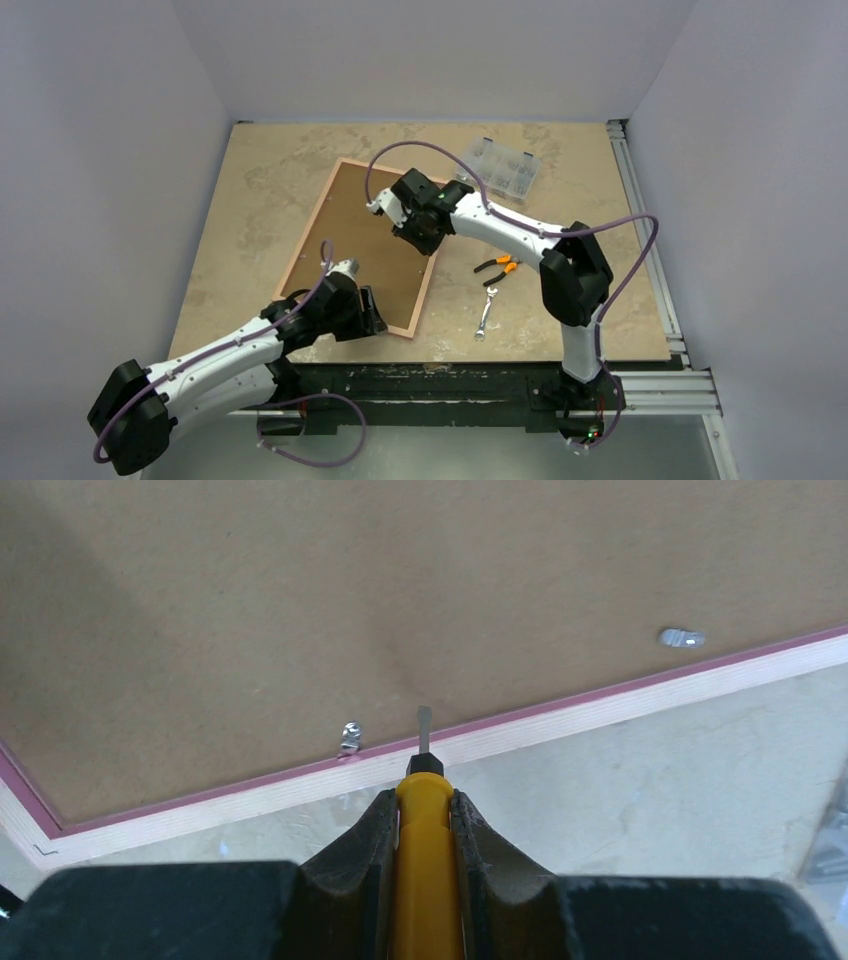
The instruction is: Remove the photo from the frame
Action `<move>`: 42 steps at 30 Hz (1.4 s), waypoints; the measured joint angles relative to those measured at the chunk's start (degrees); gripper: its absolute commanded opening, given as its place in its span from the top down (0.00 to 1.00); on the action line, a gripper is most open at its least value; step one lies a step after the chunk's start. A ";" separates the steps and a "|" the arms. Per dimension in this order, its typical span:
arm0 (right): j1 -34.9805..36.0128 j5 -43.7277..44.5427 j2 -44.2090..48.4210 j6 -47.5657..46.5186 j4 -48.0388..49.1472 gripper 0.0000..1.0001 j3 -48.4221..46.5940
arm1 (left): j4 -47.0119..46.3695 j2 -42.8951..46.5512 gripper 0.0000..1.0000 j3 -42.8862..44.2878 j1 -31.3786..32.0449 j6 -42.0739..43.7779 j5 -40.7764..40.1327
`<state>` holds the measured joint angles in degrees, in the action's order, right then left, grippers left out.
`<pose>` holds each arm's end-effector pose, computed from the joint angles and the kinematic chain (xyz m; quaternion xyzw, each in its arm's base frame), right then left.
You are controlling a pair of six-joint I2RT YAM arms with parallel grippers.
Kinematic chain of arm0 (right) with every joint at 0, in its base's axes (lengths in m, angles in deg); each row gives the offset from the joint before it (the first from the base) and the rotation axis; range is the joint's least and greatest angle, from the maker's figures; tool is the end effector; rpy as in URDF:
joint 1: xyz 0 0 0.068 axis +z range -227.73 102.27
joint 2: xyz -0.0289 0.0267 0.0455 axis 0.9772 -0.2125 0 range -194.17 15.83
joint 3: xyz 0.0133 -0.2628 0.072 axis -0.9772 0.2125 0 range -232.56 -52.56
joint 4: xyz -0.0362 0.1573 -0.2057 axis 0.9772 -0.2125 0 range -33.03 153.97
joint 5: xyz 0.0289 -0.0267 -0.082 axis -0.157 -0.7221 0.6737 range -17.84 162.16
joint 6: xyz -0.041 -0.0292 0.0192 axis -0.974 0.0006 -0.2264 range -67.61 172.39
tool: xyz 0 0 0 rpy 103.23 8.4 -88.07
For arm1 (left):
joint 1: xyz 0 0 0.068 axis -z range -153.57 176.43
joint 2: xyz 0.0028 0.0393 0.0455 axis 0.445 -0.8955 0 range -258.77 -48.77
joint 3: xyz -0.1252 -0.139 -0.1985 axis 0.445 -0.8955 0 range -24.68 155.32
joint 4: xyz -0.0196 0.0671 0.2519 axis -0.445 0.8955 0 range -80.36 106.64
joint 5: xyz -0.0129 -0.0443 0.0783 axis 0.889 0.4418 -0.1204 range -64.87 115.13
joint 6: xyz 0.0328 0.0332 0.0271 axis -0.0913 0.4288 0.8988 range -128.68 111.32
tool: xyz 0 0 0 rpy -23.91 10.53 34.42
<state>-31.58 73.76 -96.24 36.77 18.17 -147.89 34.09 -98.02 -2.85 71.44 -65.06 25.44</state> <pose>0.2928 0.3033 0.2478 -0.4958 0.8353 0.0494 0.2326 0.1133 -0.1135 0.1676 -0.0926 0.9406 -0.2543 0.2049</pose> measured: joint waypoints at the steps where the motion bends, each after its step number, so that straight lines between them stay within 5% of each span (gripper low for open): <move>1: 0.79 0.35 0.15 0.11 -0.20 1.00 0.98 | 0.13 0.00 0.44 0.00 0.00 0.00 -0.17; 42: 7.43 -4.04 6.23 3.30 2.29 1.00 8.87 | 0.09 0.55 0.41 -0.22 0.00 0.55 -0.70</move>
<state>-24.15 69.72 -90.01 40.07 20.46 -139.01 34.17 -97.48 -3.07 71.44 -64.52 24.74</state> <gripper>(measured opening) 0.173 0.572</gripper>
